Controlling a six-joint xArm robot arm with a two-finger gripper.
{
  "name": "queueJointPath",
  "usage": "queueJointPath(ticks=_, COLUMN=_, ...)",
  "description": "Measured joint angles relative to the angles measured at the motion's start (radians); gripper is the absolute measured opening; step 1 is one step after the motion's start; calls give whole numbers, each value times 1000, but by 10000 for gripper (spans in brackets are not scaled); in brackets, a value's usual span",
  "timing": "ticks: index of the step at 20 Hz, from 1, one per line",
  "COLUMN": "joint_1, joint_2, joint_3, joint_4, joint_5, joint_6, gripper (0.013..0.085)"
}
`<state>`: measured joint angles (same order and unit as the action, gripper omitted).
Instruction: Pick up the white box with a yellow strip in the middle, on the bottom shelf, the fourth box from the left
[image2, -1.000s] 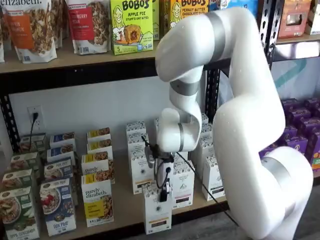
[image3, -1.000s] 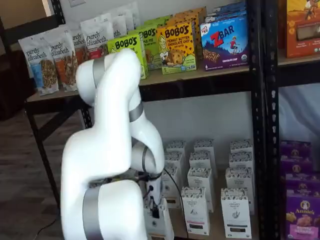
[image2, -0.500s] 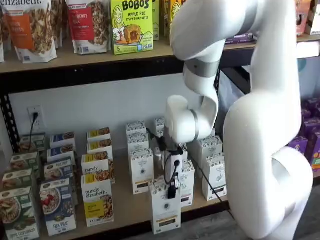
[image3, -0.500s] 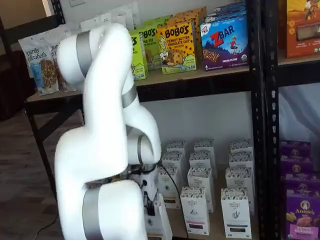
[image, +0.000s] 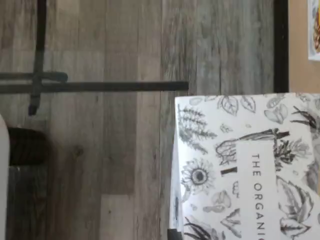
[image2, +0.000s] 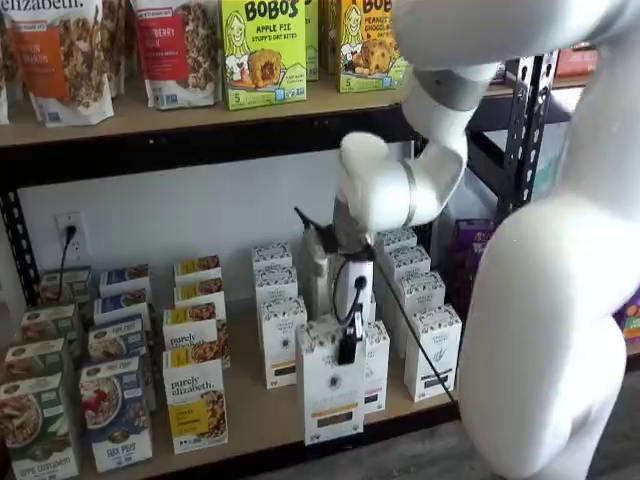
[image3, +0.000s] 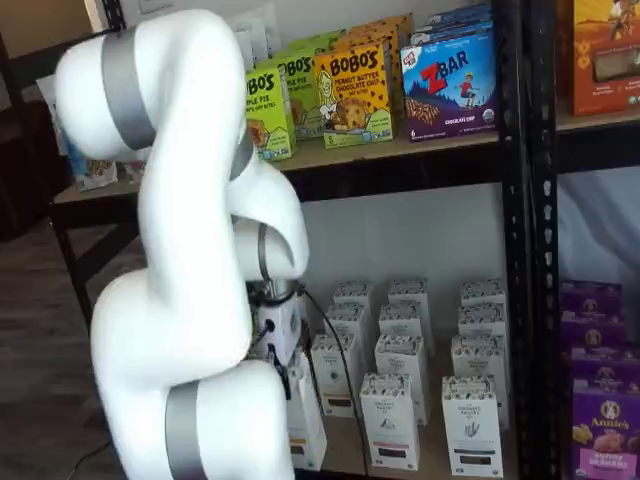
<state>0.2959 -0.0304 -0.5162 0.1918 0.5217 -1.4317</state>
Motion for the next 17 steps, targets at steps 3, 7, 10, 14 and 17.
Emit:
queueJointPath(ticks=3, joint_1=1, joint_2=-115, joint_3=18, joint_4=3, joint_5=85, joint_6=10, gripper=450)
queueJointPath(ticks=7, joint_1=4, joint_2=-284, joint_3=45, joint_4=-54, joint_5=187, joint_6=73, gripper=450)
queueJointPath(ticks=10, joint_1=8, joint_2=-385, joint_3=44, joint_4=-89, joint_5=278, joint_6=110, gripper=450)
queueJointPath(ticks=14, joint_1=6, joint_2=-482, joint_3=19, joint_4=-121, joint_5=409, joint_6=137, gripper=450)
queueJointPath(ticks=17, joint_1=-12, joint_2=-527, joint_3=-2, joint_4=-100, joint_5=475, joint_6=113, gripper=450)
